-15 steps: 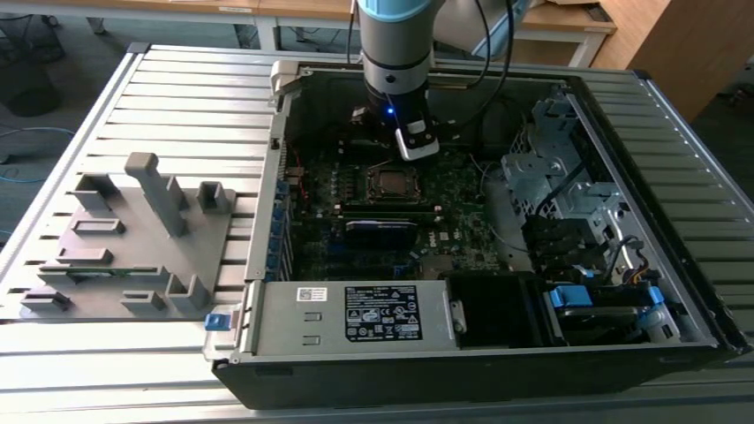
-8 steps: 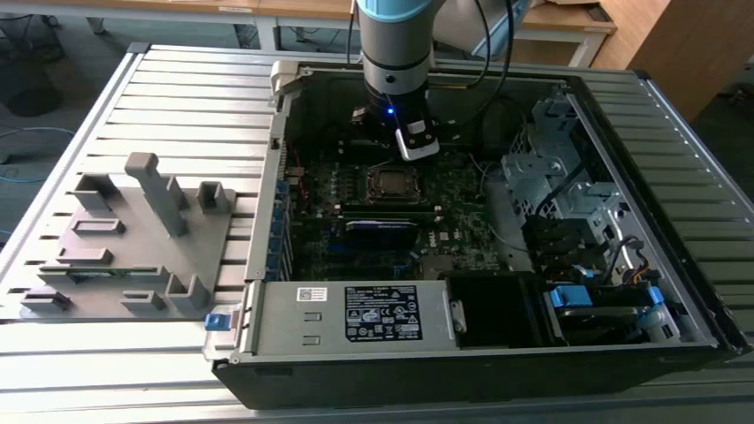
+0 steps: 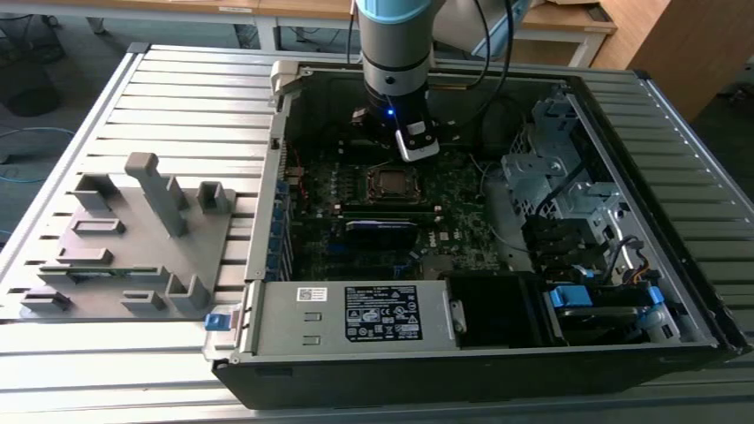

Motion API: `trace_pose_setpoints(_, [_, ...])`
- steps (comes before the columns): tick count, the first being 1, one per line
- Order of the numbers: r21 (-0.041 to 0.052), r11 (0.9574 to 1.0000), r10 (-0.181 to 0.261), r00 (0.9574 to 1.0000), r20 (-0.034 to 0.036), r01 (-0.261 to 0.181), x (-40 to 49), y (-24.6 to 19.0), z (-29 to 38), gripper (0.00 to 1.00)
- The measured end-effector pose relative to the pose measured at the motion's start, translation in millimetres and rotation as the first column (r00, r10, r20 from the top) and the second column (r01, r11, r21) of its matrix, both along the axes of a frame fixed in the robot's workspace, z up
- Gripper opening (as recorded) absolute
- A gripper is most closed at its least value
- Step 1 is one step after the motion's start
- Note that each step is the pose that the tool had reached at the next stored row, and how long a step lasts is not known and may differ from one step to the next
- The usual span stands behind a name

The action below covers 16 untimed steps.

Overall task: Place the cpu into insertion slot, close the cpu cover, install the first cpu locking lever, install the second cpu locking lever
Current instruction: 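Install the first cpu locking lever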

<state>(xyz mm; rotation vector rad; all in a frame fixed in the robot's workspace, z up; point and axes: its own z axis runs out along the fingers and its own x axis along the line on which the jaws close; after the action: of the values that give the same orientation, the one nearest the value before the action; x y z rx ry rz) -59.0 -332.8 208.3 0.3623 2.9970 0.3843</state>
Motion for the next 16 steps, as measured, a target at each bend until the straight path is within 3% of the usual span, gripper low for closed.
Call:
trace_pose_setpoints(7, [-0.0078, 0.9999, -0.007, 1.0, 0.0016, 0.007, 0.0, 0.0, -2.9, 0.1])
trace_pose_setpoints(12, [-0.0083, 0.9978, -0.066, 0.9978, 0.0016, 0.066, 0.0, 0.7, -4.8, 0.1])
trace_pose_setpoints(16, [-0.0085, 0.9956, -0.093, 0.9956, 0.0016, 0.093, 0.0, 3.9, -5.4, 0.1])
